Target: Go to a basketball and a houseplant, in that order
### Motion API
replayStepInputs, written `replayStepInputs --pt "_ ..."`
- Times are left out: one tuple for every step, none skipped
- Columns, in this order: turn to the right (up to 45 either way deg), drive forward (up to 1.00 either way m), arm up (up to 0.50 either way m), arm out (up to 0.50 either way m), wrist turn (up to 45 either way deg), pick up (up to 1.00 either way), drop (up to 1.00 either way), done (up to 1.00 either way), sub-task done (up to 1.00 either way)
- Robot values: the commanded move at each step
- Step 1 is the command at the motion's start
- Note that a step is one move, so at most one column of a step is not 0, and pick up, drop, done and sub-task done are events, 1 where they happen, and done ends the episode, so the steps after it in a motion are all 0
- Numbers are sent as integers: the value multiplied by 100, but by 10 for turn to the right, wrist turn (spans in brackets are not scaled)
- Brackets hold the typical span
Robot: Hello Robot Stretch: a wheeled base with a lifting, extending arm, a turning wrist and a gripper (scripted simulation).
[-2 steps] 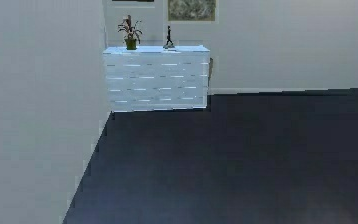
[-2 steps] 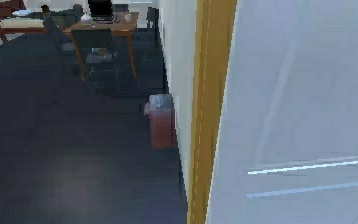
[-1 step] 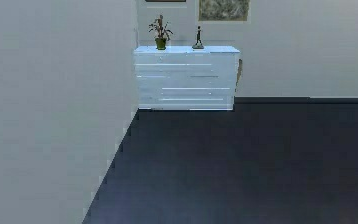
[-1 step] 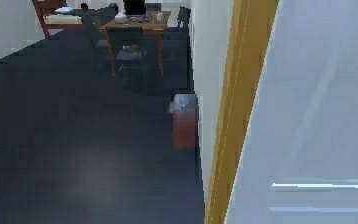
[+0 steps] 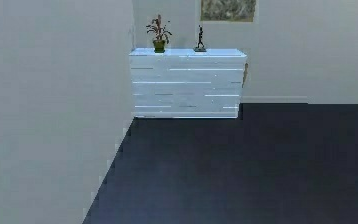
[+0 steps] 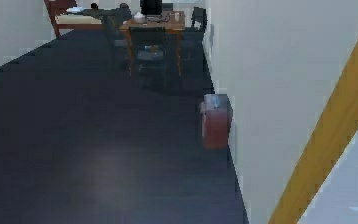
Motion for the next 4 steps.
replayStepInputs --pt "450 0 0 0 0 0 0 0 0" --pt "180 0 0 0 0 0 0 0 0" --pt "0 100 0 0 0 0 0 0 0" --pt "30 0 0 0 0 0 0 0 0"
